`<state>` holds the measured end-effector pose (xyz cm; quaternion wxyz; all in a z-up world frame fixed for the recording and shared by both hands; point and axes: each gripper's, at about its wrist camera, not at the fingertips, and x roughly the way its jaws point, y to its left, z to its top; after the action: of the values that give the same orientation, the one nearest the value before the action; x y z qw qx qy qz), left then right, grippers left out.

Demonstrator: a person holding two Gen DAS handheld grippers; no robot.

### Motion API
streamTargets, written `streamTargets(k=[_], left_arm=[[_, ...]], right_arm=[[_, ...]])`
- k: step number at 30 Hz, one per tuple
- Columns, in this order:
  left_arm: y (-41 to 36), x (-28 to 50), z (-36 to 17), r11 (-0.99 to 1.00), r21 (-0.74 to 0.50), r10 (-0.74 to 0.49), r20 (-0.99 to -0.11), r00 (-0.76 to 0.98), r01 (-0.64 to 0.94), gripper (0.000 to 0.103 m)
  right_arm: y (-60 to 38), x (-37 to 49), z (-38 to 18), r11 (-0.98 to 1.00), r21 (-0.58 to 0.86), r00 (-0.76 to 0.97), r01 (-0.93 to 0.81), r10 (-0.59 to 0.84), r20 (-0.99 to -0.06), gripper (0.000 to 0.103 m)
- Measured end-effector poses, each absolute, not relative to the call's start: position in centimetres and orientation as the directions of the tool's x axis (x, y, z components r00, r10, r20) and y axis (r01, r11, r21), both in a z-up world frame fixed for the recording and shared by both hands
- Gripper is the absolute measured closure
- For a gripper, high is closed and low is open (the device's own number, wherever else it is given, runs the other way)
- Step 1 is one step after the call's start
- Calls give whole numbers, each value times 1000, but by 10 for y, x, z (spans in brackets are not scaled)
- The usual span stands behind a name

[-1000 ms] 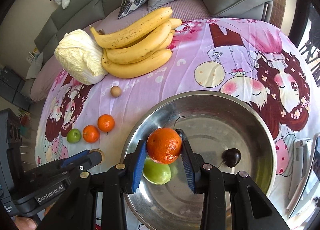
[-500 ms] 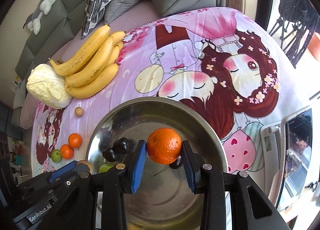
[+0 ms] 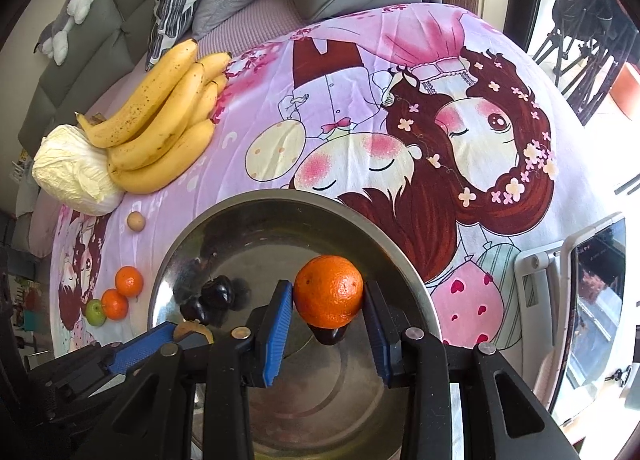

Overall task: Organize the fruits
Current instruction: 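Carry the kiwi in the left tool over the bowl while the right tool carries the tangerine, then open the left tool to drop the kiwi into the bowl while the right tool releases the tangerine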

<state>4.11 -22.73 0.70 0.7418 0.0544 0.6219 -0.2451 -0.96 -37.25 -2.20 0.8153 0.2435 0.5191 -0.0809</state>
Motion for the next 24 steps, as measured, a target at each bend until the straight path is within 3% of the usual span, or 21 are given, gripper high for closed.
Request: streamTargets(k=[24], left_arm=[[-231, 49, -17, 892, -202, -251, -965, 72, 404, 75]], right_arm=[[-363, 4, -25, 884, 291, 449, 367, 105, -887, 64]])
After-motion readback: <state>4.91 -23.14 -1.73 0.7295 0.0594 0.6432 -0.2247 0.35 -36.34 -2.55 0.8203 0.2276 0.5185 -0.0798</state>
